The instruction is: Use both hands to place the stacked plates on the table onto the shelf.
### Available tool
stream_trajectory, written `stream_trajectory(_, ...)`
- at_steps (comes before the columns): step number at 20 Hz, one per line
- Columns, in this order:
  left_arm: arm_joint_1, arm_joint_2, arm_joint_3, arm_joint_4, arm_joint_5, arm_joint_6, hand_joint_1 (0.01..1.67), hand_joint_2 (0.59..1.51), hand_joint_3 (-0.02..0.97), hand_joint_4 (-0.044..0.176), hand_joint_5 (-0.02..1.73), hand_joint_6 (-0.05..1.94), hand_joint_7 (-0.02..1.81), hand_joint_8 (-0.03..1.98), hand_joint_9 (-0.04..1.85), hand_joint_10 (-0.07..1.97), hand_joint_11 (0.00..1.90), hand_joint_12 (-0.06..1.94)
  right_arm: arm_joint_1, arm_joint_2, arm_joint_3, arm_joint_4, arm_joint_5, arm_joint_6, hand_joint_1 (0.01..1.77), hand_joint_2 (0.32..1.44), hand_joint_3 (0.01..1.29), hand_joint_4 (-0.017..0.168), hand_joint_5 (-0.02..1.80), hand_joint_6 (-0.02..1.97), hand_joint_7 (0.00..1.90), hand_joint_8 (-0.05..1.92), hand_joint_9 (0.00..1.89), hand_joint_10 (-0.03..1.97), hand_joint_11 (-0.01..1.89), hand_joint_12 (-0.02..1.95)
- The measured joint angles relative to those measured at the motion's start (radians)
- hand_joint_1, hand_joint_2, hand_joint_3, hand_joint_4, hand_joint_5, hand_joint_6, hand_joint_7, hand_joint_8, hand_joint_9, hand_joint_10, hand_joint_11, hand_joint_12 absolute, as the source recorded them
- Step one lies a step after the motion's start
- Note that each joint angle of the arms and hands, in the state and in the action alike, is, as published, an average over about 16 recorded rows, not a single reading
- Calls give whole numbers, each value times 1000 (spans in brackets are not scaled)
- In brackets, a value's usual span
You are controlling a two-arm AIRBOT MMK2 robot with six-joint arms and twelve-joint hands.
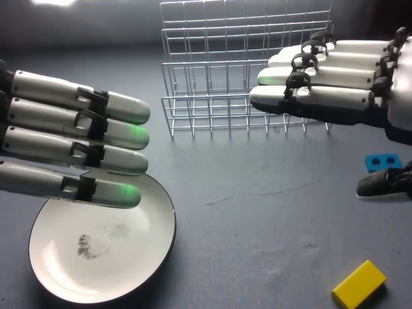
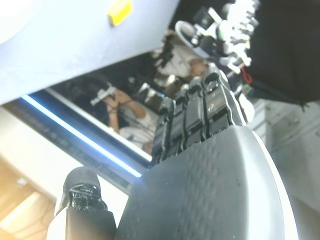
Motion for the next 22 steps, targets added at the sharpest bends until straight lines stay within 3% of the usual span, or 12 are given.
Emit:
stream_trajectory(9, 18, 7, 3, 52, 8, -66, 23, 1094, 14, 1, 109, 15, 89, -8, 65, 11, 39, 14, 0, -3, 0, -60, -14, 51, 1302, 909, 18, -4, 69, 19, 27, 14, 34, 7, 22, 274)
stream_trajectory(16, 58, 6, -8, 114, 40, -64, 22, 1099, 11, 1, 131, 17, 110, -8, 83, 11, 56, 31, 1, -8, 1, -126, -33, 85, 1302, 916, 17, -4, 81, 19, 36, 13, 51, 7, 14, 365)
stream_trajectory(22, 128, -4, -17, 157, 114, -57, 23, 1104, 11, 0, 134, 17, 116, -8, 95, 11, 68, 39, 1, -13, 1, -136, -43, 75, 1286, 935, 18, -4, 95, 19, 49, 13, 66, 7, 14, 388)
